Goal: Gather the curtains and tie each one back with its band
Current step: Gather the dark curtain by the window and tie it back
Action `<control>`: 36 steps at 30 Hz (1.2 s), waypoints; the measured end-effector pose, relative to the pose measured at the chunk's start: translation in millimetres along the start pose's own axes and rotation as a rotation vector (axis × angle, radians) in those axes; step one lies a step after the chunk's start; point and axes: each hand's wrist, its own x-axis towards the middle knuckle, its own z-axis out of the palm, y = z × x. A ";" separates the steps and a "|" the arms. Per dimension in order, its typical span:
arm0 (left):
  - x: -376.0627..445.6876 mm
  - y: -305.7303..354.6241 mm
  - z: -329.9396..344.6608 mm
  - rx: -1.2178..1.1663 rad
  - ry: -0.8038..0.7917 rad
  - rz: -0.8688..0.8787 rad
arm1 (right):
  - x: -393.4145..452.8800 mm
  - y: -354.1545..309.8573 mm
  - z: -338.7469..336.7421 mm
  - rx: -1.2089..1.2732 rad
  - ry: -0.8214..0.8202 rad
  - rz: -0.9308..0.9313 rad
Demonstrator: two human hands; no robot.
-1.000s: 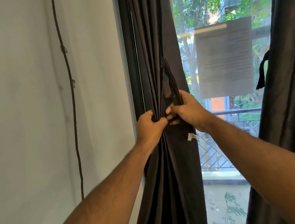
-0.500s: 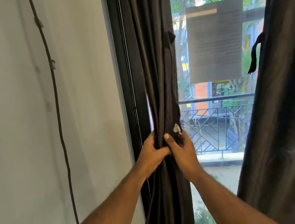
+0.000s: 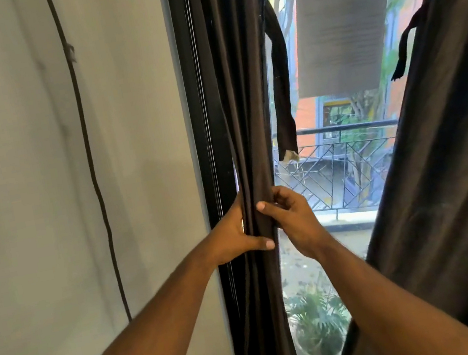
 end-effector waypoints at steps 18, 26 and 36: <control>-24.4 -11.3 45.6 0.411 0.819 -0.066 | -30.4 2.9 -17.6 -0.301 0.164 -0.054; -5.1 -5.9 71.9 0.500 0.840 -0.214 | -26.8 2.7 -56.6 -0.666 0.330 -0.117; -63.9 8.9 135.9 0.261 0.888 0.038 | -78.1 7.4 -23.9 -0.590 -0.082 -0.236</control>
